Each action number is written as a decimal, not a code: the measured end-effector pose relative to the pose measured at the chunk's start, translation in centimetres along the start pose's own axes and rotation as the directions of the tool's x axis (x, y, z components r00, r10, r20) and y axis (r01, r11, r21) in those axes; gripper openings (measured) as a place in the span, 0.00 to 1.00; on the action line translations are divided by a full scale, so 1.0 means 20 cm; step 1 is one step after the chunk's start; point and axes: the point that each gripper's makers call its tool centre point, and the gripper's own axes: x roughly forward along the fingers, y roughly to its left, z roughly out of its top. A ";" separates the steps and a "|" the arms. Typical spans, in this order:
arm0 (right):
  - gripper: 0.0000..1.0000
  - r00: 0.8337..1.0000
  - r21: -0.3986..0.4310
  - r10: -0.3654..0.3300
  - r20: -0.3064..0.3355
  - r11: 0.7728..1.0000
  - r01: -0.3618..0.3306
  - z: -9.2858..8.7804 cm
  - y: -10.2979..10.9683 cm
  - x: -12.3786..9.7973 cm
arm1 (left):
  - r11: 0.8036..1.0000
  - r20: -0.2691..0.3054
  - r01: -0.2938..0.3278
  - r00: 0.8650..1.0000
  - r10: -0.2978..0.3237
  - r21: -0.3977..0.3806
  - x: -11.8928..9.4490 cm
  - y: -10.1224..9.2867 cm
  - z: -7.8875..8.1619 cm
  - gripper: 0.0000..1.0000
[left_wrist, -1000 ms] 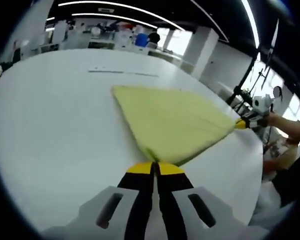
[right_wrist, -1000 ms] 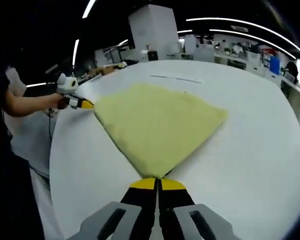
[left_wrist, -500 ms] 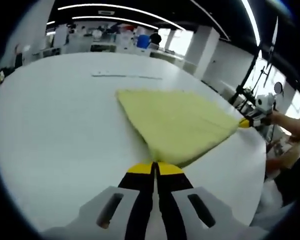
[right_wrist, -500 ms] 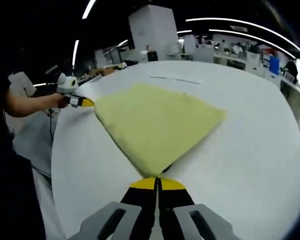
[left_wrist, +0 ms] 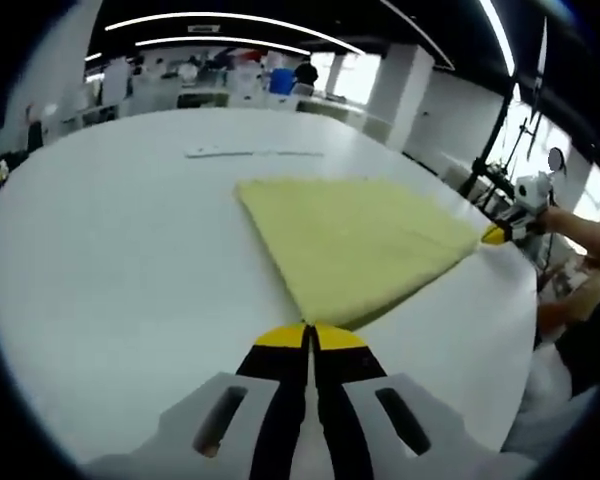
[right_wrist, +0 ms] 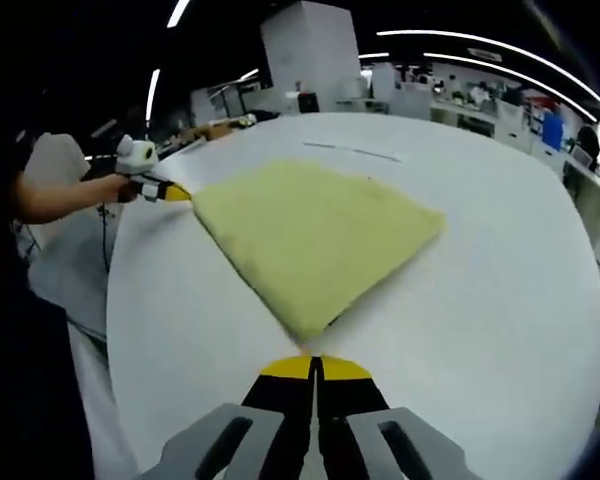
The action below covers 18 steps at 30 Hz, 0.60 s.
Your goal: Fold the garment on the visible template until the final outline fits inside the template.
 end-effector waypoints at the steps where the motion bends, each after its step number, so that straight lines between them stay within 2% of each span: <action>1: 0.00 1.000 0.010 0.003 0.015 1.000 -0.004 0.01 0.01 0.00 | 1.000 0.000 -0.001 1.000 0.001 -0.002 0.00 0.00 0.00 0.00; 6: 0.00 0.999 0.034 0.000 0.037 0.999 -0.001 0.04 0.01 0.03 | 1.000 -0.002 -0.002 1.000 0.002 -0.004 0.00 0.00 0.00 0.00; 9: 0.09 0.999 0.050 0.001 0.046 0.999 -0.003 0.04 0.00 0.05 | 1.000 -0.003 -0.002 1.000 0.002 -0.011 0.00 0.00 0.00 0.00; 15: 0.07 0.998 0.094 0.026 0.066 0.995 -0.032 0.06 0.01 0.10 | 1.000 -0.006 -0.002 1.000 0.001 -0.031 0.01 0.01 -0.02 0.00; 18: 0.01 0.998 0.097 0.025 0.065 0.995 -0.032 0.05 0.01 0.11 | 0.999 -0.008 -0.002 1.000 0.002 -0.034 0.01 0.00 -0.02 0.00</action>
